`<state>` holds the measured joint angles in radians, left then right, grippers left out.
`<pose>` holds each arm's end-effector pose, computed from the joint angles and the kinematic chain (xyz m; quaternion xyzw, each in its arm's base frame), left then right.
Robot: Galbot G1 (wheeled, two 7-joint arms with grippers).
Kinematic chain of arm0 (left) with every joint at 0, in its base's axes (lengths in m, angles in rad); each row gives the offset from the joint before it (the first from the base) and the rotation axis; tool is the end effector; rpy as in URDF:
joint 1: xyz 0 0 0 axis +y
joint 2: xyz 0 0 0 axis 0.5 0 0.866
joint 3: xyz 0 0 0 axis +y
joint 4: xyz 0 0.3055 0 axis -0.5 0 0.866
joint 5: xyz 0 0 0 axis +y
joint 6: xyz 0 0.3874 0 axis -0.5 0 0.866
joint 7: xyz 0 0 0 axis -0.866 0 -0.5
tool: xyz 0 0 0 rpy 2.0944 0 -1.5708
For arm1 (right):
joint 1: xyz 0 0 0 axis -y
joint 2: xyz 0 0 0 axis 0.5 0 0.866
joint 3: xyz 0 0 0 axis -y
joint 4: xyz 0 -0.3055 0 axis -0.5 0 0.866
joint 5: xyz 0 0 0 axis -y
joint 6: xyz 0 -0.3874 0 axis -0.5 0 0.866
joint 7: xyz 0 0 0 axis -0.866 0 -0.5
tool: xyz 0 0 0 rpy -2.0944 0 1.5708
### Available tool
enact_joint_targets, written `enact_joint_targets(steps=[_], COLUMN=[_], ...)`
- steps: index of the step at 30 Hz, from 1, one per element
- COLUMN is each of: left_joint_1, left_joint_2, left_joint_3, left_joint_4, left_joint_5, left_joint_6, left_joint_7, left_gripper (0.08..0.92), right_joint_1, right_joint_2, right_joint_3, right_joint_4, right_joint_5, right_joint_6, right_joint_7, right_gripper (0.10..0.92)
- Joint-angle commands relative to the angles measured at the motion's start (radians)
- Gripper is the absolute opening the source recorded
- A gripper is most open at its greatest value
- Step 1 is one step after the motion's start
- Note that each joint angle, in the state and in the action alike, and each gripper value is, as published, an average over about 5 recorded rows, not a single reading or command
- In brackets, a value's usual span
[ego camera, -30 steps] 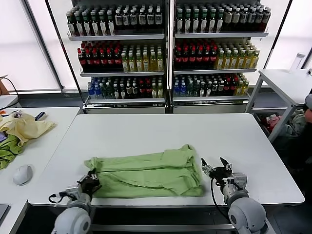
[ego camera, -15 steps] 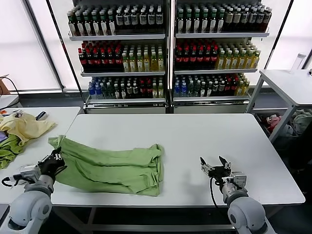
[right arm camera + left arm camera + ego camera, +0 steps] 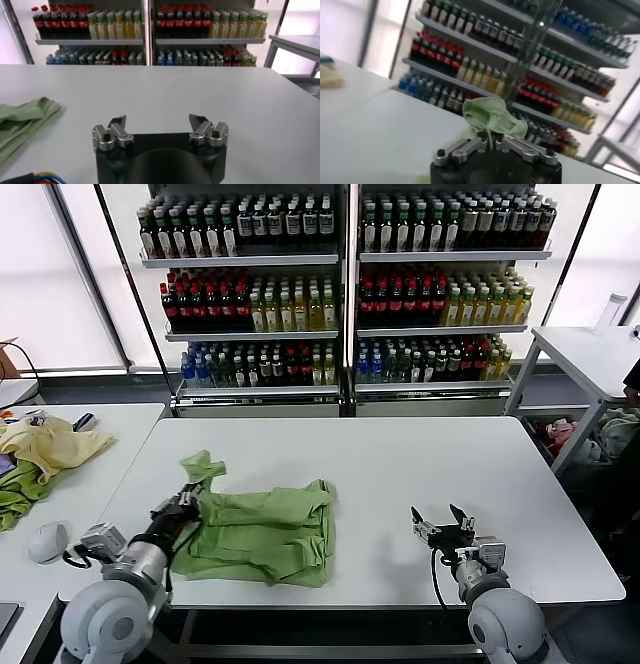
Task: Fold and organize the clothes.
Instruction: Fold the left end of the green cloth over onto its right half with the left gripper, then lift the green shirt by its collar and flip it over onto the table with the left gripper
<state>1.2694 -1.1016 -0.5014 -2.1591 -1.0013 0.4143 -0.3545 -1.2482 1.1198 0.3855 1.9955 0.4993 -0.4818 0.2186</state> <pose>0.2958 0.0346 -0.1529 -0.0563 -0.9663 0.2144 0.1310 0.3121 -0.0199 -0.2192 0.0531 -0.9823 0.0038 0.1799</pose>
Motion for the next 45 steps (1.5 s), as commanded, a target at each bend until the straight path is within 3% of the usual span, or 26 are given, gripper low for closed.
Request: enact_joint_targets(steps=[1,10,17,26,33,36,40,45], left_joint_1=[-0.117,-0.223,-0.221,-0.113,0.022,0.041,0.011,-0.026], left_joint_2=[-0.152,-0.218,-0.207,-0.085,-0.006,0.02,0.056,0.069], left_joint_3=[0.258,0.388,0.42,0.401,0.23,0.134,0.074,0.088], left_joint_4=[0.079,0.277,0.244,-0.042,-0.188,-0.133,0.061,0.268], left_joint_5=[0.046,0.301,0.309,0.223,0.052,0.108,0.224,0.339], left_joint_6=[0.002,0.007,0.039,0.104,0.106,0.071,0.014,-0.042], left_joint_7=[-0.013,-0.031,0.004,0.066,0.066,0.043,0.03,0.043], left_gripper=[0.122,0.122,0.14,0.378,0.586,0.673,0.772,0.82], right_joint_1=[0.001,0.002,0.007,0.007,0.007,0.008,0.005,-0.004], right_joint_2=[0.002,0.007,0.008,0.008,0.019,0.026,0.038,0.045], right_joint_3=[-0.001,0.0,-0.001,0.002,0.0,-0.004,-0.011,-0.01], right_joint_4=[-0.006,-0.01,-0.016,-0.023,-0.029,-0.028,-0.027,-0.032], right_joint_5=[-0.001,-0.003,-0.003,-0.004,-0.013,-0.019,-0.032,-0.045], right_joint_6=[0.001,0.001,0.0,-0.001,-0.001,-0.001,-0.001,0.002], right_joint_7=[0.0,-0.001,-0.001,-0.002,-0.002,-0.001,-0.001,0.0], right_gripper=[0.823,0.823,0.823,0.823,0.823,0.823,0.823,0.823])
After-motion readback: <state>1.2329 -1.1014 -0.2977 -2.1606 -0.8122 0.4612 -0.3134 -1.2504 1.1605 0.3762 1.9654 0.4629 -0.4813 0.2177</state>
